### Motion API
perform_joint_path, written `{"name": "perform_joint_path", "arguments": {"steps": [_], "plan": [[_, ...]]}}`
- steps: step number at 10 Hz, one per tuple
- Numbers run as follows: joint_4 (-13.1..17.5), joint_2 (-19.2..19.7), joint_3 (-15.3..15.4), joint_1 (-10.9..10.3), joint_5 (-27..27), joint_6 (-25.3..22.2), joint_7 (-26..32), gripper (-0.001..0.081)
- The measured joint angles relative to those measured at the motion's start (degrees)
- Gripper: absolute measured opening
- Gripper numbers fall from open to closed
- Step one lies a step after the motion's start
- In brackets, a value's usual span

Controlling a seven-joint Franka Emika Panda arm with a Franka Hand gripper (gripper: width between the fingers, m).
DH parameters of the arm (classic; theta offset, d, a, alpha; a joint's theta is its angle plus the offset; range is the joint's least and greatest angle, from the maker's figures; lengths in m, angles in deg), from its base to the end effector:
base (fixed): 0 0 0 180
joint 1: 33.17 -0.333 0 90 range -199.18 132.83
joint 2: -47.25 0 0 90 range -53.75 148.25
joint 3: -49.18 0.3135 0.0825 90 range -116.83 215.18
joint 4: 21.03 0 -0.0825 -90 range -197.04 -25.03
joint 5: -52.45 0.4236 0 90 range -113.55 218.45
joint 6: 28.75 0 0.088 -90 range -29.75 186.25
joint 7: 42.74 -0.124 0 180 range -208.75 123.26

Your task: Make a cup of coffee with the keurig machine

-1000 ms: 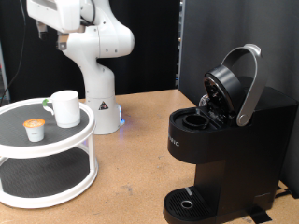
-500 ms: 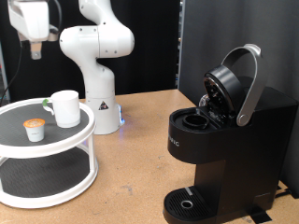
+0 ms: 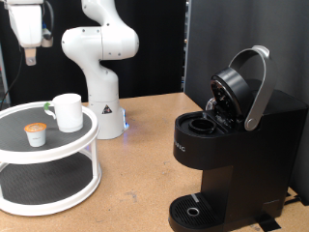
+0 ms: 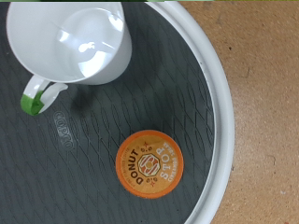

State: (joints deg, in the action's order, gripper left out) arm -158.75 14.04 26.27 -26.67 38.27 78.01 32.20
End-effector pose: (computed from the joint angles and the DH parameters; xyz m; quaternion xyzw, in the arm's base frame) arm 0.3606 -0.2356 0.4725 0.8949 0.4461 -0.0055 0.0109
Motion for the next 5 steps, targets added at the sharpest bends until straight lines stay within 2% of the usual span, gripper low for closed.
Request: {"name": "perform_joint_path", "arguments": {"steps": [2,5], "plan": [[-0.11,1.22,-0.14,0.12,0.01,1.81,-3.23,0.0805],[-0.69,3.59,-0.16,0.12,-0.1,4.77,-3.43,0.0805]]}}
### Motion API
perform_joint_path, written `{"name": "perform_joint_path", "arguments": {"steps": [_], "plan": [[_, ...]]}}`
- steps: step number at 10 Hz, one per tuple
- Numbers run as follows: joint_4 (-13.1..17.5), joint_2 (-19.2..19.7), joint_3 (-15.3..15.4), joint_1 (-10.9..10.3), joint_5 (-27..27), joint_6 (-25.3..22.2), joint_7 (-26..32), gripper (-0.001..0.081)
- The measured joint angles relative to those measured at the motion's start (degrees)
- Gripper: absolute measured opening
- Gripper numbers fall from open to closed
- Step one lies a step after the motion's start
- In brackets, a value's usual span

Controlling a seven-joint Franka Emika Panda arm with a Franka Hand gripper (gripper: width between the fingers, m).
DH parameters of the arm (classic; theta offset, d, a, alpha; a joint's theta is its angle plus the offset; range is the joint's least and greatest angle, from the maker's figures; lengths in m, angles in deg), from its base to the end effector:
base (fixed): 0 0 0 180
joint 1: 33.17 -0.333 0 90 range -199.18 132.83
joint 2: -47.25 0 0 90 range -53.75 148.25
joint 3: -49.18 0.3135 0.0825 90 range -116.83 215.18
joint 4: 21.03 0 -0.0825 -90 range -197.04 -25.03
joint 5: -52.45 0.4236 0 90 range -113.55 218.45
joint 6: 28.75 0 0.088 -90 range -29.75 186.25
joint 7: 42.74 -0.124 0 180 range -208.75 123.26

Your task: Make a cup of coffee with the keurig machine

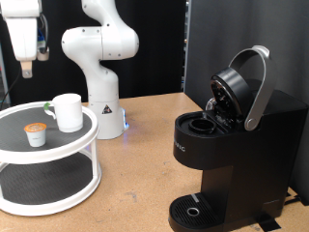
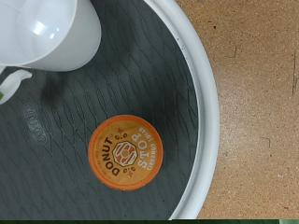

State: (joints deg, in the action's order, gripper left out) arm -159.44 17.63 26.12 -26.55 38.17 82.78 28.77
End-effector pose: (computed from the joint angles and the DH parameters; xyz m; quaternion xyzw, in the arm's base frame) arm 0.3757 -0.2399 0.4490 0.9075 0.4196 -0.0073 0.0204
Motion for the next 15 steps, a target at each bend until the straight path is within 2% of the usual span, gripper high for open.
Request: {"name": "perform_joint_path", "arguments": {"steps": [5,11,15], "plan": [[-0.49,1.06,-0.16,-0.19,0.68,1.29,2.56,0.0805],[-8.75,1.27,-0.69,0.11,0.08,11.74,2.82,0.0805],[-13.38,1.37,-2.77,0.25,-1.92,17.42,5.65,0.0805]]}}
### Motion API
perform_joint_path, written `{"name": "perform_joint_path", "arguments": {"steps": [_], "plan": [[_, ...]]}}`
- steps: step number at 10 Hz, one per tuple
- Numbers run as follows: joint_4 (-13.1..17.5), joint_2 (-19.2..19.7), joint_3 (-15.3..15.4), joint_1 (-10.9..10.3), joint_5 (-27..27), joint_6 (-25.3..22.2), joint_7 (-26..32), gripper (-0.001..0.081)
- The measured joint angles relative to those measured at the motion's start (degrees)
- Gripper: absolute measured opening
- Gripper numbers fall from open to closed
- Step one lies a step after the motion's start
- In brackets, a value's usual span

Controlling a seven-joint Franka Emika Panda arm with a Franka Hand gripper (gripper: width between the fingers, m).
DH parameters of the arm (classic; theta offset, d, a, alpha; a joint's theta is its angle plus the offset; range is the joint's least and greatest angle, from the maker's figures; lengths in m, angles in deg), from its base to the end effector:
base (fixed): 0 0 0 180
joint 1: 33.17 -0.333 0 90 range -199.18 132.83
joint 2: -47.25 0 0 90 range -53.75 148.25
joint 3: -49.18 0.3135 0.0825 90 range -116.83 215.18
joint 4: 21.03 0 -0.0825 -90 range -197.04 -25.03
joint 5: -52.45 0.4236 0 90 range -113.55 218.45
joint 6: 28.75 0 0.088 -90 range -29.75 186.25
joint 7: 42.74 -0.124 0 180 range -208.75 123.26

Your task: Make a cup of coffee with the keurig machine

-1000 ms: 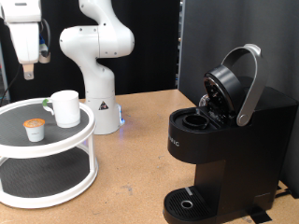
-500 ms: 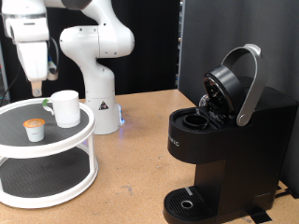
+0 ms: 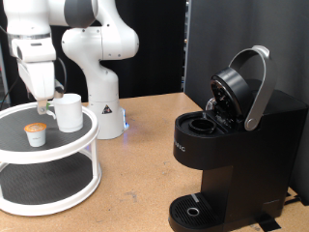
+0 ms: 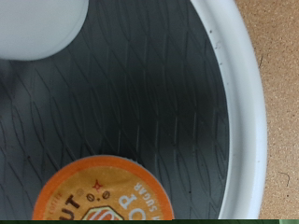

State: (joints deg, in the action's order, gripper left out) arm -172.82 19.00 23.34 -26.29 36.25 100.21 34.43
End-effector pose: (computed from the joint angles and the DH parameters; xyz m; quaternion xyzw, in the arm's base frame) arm 0.3601 -0.2250 0.3483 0.8796 0.4743 0.0136 0.0328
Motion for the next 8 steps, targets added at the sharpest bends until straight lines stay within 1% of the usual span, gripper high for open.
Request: {"name": "perform_joint_path", "arguments": {"steps": [3,6,8], "plan": [[-1.67,1.7,-1.1,0.32,-1.61,4.62,-0.01,0.0805],[-1.85,4.58,-1.55,0.55,-1.7,8.37,-0.05,0.0805],[-1.89,6.08,-1.68,0.56,-1.7,9.34,0.46,0.0805]]}}
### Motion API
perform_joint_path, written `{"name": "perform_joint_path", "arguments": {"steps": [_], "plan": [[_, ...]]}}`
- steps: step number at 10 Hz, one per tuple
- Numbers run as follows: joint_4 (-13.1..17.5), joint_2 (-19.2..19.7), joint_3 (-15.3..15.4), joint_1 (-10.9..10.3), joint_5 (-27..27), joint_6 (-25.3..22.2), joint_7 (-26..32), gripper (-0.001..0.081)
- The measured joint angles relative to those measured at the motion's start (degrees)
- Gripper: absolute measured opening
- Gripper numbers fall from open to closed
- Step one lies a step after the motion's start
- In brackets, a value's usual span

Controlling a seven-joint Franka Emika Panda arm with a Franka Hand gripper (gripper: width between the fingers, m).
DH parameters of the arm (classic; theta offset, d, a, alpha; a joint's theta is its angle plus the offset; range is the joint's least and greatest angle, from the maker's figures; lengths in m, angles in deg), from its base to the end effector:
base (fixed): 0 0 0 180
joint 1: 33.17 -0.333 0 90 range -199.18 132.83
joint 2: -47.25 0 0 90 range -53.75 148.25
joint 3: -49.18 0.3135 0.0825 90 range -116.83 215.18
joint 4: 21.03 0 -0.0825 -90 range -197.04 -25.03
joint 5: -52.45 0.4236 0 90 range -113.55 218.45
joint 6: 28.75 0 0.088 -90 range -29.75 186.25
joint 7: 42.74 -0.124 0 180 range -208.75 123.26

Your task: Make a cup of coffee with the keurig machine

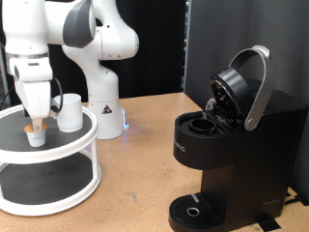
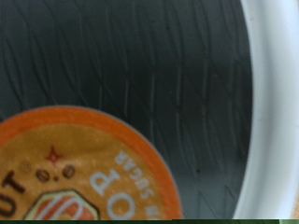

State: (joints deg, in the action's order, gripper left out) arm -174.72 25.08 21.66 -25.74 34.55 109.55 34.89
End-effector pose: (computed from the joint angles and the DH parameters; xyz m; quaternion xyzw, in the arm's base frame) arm 0.3611 -0.2366 0.3054 0.8781 0.4756 0.0100 0.0517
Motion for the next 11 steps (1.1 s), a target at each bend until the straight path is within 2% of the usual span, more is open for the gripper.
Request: {"name": "perform_joint_path", "arguments": {"steps": [3,8,11], "plan": [[-0.91,0.3,-0.47,-0.02,0.01,0.11,2.79,0.0805],[-3.31,0.3,-0.5,-0.02,0.26,3.69,2.84,0.0805],[-3.9,0.3,-0.51,-0.02,0.26,4.15,2.84,0.0805]]}}
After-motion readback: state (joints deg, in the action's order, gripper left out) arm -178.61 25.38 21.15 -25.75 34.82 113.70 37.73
